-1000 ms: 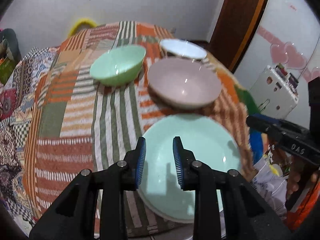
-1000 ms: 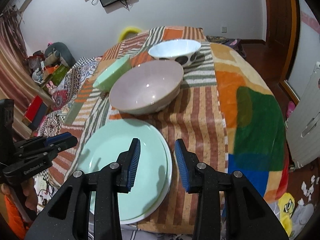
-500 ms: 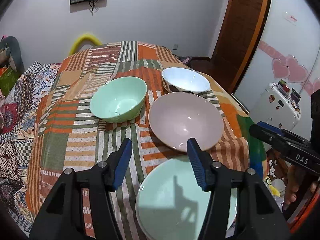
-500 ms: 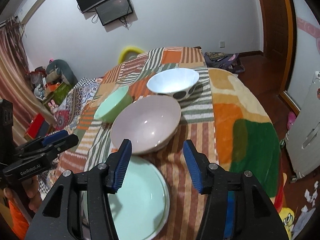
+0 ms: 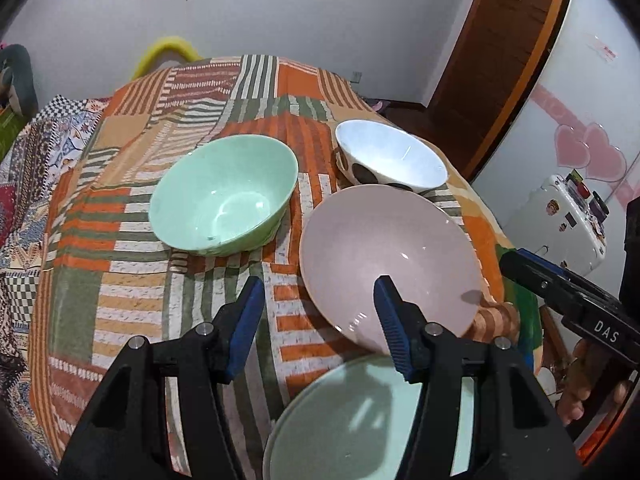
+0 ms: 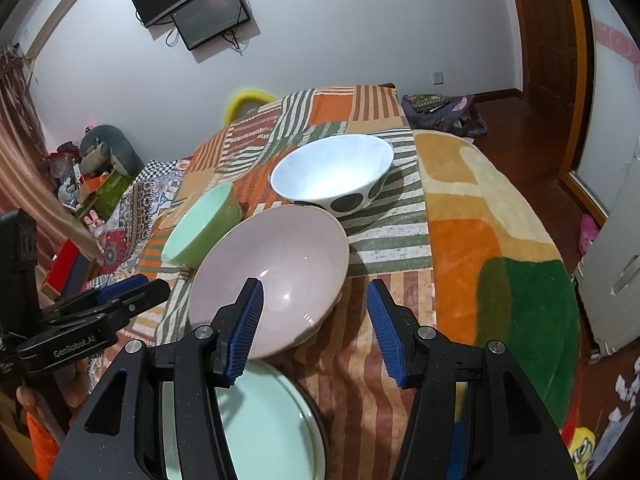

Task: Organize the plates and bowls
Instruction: 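Move the right gripper to the pale pink bowl rim and close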

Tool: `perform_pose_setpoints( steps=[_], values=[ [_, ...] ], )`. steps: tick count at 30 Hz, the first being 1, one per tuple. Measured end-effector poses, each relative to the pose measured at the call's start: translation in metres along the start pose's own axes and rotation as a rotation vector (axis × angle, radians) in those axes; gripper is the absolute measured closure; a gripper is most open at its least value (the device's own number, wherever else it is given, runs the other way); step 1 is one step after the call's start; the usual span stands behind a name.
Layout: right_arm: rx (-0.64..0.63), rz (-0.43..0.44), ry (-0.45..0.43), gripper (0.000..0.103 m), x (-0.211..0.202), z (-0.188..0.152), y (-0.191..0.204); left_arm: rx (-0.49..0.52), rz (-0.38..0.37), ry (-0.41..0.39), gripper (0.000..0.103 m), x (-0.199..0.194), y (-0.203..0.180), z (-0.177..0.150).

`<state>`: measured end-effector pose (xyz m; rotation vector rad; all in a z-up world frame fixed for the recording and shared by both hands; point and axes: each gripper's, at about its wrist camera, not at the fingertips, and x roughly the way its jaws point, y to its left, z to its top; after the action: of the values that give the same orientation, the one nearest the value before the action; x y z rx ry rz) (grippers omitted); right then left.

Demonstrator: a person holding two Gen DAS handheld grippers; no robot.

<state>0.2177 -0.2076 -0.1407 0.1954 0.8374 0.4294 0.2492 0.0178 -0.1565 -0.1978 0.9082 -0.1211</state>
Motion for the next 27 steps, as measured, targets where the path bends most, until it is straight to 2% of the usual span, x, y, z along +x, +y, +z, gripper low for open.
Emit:
perform_pose_setpoints(
  steps=[12,16,18,21,27],
  values=[
    [0.01,0.008,0.036,0.053,0.03,0.007,-0.007,-0.012,-0.024,0.038,0.048,0.044,0.006,0.013],
    [0.013,0.014,0.06,0.053,0.04,0.006,-0.011,-0.005,-0.021,0.049,0.059,0.056,0.005,0.014],
    [0.017,0.015,0.066,0.053,0.042,0.005,-0.012,-0.008,-0.021,0.056,0.068,0.061,0.006,0.013],
    [0.022,0.023,0.079,0.061,0.046,0.003,-0.015,-0.005,-0.01,0.063,0.076,0.068,0.005,0.013],
    [0.017,0.031,0.095,0.078,0.048,0.002,-0.017,-0.001,-0.005,0.058,0.078,0.072,0.005,0.013]
  ],
)
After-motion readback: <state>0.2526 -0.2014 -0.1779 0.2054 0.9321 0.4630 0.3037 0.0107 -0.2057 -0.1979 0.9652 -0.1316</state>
